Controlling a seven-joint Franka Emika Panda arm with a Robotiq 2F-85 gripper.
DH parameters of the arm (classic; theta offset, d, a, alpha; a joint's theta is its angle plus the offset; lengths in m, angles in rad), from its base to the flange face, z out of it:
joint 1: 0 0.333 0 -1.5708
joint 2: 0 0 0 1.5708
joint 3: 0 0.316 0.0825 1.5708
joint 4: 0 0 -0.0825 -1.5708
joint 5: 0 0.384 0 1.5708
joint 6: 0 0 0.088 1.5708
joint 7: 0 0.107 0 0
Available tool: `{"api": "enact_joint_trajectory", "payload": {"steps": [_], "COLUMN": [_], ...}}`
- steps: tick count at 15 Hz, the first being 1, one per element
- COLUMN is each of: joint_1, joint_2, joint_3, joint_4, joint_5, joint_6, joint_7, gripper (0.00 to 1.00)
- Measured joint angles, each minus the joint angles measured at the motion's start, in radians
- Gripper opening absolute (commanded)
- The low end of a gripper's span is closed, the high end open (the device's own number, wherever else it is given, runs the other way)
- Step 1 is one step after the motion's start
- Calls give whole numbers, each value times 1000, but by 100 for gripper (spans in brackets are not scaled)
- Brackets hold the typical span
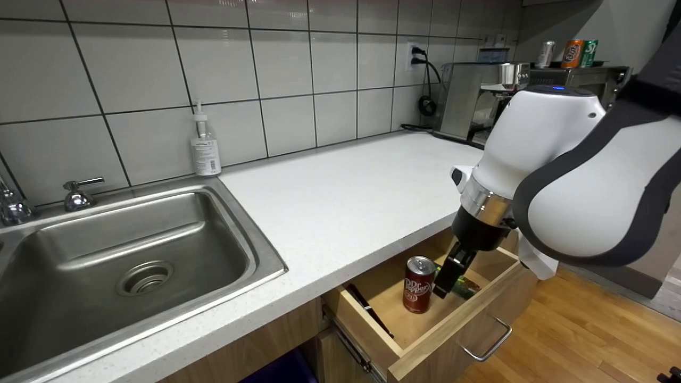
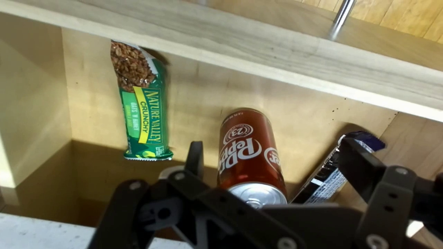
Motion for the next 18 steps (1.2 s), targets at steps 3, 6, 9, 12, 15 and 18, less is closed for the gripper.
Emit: {"api": "enact_joint_trajectory", "payload": {"steps": [3, 6, 9, 12, 15, 18], "joint_1": [0, 0, -4, -25, -58, -88], "joint_2": [2, 2, -2, -12, -22, -42], "joint_3": [0, 2, 15, 56, 109, 143], "joint_4": [0, -1, -3, -9, -20, -36], "joint_5": [0, 2, 19, 56, 97, 135], "joint_6": [0, -1, -3, -3, -8, -23], "joint_7": [0, 2, 4, 4, 4, 2], "gripper": [100, 100, 100, 100, 100, 100]}}
